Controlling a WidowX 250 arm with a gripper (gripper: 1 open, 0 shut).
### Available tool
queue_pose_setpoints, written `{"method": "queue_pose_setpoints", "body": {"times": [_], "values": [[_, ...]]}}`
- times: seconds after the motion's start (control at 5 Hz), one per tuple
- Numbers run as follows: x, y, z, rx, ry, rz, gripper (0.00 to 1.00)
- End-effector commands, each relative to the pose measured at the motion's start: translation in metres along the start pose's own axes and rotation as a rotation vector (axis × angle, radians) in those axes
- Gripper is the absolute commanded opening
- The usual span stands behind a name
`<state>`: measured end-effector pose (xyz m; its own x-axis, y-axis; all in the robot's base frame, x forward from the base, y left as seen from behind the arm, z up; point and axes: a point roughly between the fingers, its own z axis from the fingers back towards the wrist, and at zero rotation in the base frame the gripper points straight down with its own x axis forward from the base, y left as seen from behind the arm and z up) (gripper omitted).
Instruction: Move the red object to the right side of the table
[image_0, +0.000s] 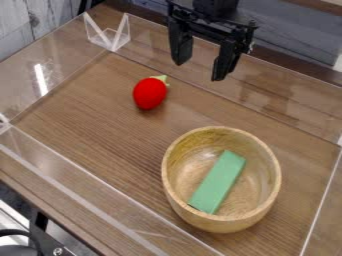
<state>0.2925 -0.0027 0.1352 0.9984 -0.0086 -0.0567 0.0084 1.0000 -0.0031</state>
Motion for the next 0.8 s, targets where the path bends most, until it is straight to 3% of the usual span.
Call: {"method": "queue_pose_setpoints", "body": {"times": [0.0,0.2,0.4,0.6], "values": [[-0.004,0.011,-0.006,0.001,0.017,0.034,1.00],[-0.008,0.039,-0.015,0.016,-0.005,0.079,1.00],[-0.004,0.069,-0.029,0.021,-0.034,0.010,1.00],[0.004,0.084,-0.043,0.022,-0.050,-0.031,1.00]]}}
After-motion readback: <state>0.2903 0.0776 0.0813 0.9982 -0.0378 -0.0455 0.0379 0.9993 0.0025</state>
